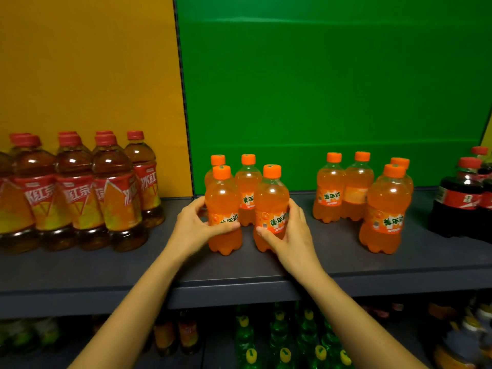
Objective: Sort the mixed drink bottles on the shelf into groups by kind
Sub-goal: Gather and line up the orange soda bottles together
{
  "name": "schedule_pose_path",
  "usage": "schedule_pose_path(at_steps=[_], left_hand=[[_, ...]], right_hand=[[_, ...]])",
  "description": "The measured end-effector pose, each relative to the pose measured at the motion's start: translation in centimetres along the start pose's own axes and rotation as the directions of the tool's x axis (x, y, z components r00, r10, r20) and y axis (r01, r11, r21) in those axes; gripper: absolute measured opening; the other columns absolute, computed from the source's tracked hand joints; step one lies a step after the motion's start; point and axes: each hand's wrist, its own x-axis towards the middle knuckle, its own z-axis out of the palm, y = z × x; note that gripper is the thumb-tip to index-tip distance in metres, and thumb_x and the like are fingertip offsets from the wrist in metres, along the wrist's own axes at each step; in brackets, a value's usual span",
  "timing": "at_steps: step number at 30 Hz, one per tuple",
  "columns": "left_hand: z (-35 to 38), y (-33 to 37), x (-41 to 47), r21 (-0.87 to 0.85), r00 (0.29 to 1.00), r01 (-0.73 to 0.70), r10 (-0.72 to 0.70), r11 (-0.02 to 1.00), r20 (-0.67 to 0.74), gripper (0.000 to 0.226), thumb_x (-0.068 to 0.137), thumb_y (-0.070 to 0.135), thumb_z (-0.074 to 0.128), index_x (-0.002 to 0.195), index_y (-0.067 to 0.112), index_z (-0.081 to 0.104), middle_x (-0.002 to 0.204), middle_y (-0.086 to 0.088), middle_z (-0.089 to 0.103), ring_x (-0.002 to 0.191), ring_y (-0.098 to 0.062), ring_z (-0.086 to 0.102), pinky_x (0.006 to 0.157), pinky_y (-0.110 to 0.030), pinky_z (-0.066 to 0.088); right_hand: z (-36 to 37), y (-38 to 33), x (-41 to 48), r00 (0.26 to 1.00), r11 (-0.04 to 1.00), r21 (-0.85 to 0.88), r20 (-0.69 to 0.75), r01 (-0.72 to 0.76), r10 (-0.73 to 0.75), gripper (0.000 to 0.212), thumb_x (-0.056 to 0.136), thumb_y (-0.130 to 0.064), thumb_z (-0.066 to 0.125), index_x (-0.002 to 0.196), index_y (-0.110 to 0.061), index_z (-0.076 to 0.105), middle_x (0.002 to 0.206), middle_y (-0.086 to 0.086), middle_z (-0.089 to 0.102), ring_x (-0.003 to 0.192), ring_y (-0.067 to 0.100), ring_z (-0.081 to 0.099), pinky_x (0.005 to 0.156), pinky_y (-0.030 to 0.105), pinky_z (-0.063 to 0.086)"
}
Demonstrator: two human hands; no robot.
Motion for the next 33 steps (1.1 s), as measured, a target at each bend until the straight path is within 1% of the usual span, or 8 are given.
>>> schedule_pose_path(at_steps=[5,12,19,21,25,28,31,33], left_hand=[[-0.7,-0.6,0.5,0.017,1.0,-0.027,0.027,1.0,0.0,0.062,0.058,0.015,0.085,0.111,0.02,0.054,0.099,0.017,0.059,0.092,0.004,0.055,0.065,0.0,0.044],[-1.5,-1.7,1.6,0.064,1.0,-0.02,0.02,0.998,-0.004,0.069,0.057,0.018,0.085,0.115,0.02,0.048,0.112,0.003,0.058,0.104,-0.012,0.056,0.081,-0.024,0.051],[-1.8,-2.2,2.3,0.041,0.998,-0.034,0.032,0.999,0.056,0.071,0.059,0.016,0.084,0.121,0.015,0.048,0.115,0.002,0.058,0.103,-0.008,0.056,0.069,-0.01,0.051],[-1.6,-2.3,2.3,0.028,0.997,-0.042,0.04,0.999,0.06,0.07,0.06,0.014,0.084,0.121,0.014,0.048,0.113,0.002,0.058,0.099,-0.004,0.056,0.073,-0.011,0.053],[-1.5,-2.4,2.1,-0.01,0.998,-0.037,0.037,0.999,0.047,0.068,0.061,0.014,0.083,0.12,0.016,0.048,0.114,0.001,0.058,0.104,-0.01,0.056,0.088,-0.03,0.053],[-1.5,-2.2,1.9,0.036,0.999,-0.032,0.031,0.999,0.041,0.072,0.062,0.018,0.082,0.124,0.015,0.044,0.116,0.002,0.054,0.111,-0.013,0.053,0.086,-0.022,0.047],[-1.5,-1.9,1.5,0.186,0.994,-0.069,0.084,0.98,-0.075,0.092,0.057,0.031,0.085,0.133,0.014,0.036,0.133,-0.003,0.045,0.119,-0.009,0.041,0.096,-0.024,0.037],[-1.4,-1.0,0.9,0.304,0.953,-0.138,0.21,0.943,-0.218,0.09,0.058,0.044,0.082,0.131,0.013,0.039,0.13,-0.002,0.044,0.118,-0.006,0.035,0.097,-0.023,0.032]], right_hand=[[1.6,0.0,1.3,0.999,0.999,-0.024,0.02,-0.037,0.037,0.072,0.078,-0.031,0.069,0.137,-0.014,0.03,0.131,0.007,0.045,0.123,0.021,0.044,0.099,0.032,0.036],[3.1,-0.2,2.2,0.994,0.997,-0.049,0.081,-0.063,0.067,0.071,0.079,-0.037,0.066,0.135,-0.014,0.029,0.131,0.006,0.051,0.12,0.025,0.049,0.096,0.034,0.039],[4.0,-0.5,2.2,0.995,0.997,-0.042,0.08,-0.065,0.068,0.072,0.079,-0.039,0.067,0.136,-0.015,0.029,0.133,0.004,0.049,0.121,0.022,0.049,0.098,0.036,0.039],[4.1,-0.5,2.2,0.994,0.997,-0.044,0.084,-0.065,0.069,0.073,0.078,-0.039,0.067,0.136,-0.015,0.029,0.134,0.004,0.048,0.121,0.021,0.048,0.098,0.035,0.039],[4.0,-0.6,2.1,0.994,0.996,-0.051,0.082,-0.07,0.074,0.074,0.077,-0.04,0.067,0.136,-0.016,0.029,0.134,0.004,0.047,0.122,0.021,0.047,0.099,0.037,0.04],[3.5,-0.7,1.9,0.992,0.994,-0.086,0.109,-0.06,0.07,0.077,0.075,-0.051,0.065,0.137,-0.02,0.029,0.134,0.002,0.045,0.122,0.019,0.046,0.099,0.04,0.042],[1.9,-0.3,1.6,0.995,0.984,-0.169,0.064,-0.062,0.074,0.073,0.078,-0.059,0.054,0.136,-0.02,0.032,0.133,0.0,0.044,0.117,0.017,0.048,0.095,0.042,0.044],[0.3,0.6,1.5,0.996,0.989,-0.123,-0.047,-0.077,0.072,0.054,0.087,-0.046,0.051,0.13,-0.015,0.04,0.127,0.003,0.05,0.107,0.015,0.051,0.095,0.043,0.044]])
